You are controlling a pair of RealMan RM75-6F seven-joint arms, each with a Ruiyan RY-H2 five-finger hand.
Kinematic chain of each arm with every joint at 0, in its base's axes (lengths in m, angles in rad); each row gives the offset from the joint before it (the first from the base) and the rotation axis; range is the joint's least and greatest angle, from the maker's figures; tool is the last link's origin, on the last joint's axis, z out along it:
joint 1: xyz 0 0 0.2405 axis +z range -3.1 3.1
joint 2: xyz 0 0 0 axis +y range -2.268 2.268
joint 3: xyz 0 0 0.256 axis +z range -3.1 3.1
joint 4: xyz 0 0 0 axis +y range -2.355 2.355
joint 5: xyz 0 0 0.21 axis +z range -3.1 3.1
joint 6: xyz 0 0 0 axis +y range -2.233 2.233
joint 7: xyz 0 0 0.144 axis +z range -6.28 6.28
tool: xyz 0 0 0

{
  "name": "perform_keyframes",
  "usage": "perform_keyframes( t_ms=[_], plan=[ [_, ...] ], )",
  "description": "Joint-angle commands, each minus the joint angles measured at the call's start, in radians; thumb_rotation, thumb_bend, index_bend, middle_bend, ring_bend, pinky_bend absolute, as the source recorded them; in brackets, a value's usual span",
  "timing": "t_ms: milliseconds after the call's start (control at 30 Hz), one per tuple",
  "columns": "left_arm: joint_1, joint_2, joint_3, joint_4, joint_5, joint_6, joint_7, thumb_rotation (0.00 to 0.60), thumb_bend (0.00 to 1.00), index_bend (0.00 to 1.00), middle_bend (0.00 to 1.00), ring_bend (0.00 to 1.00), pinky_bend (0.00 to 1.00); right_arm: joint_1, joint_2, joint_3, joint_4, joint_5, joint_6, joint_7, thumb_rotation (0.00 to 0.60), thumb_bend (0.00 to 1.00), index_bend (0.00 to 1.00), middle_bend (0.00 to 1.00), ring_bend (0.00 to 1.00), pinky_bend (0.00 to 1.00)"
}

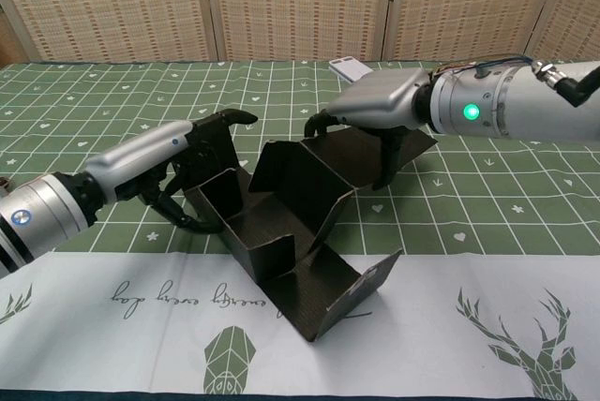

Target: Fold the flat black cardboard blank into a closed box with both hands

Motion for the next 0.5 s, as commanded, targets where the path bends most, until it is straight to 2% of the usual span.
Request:
perform_keyframes(
  t_ms=[33,500],
  plan=[
    [-0.011,0.007,0.000,-0.014,-0.009,-0.023,-0.038,0.600,0.06,0.00,0.00,0.43,0.77,0.013,0.012,-0.011,-0.007,-0.019,-0.012,-0.011,0.600,0.32,0.25,0.41,0.83,1.00],
    [-0.050,0.074,0.016,-0.110,-0.037,-0.144,-0.188,0.600,0.06,0.00,0.00,0.44,0.77,0.047,0.061,-0.041,-0.030,-0.139,-0.019,-0.006,0.600,0.33,0.27,0.43,0.83,1.00]
  ],
)
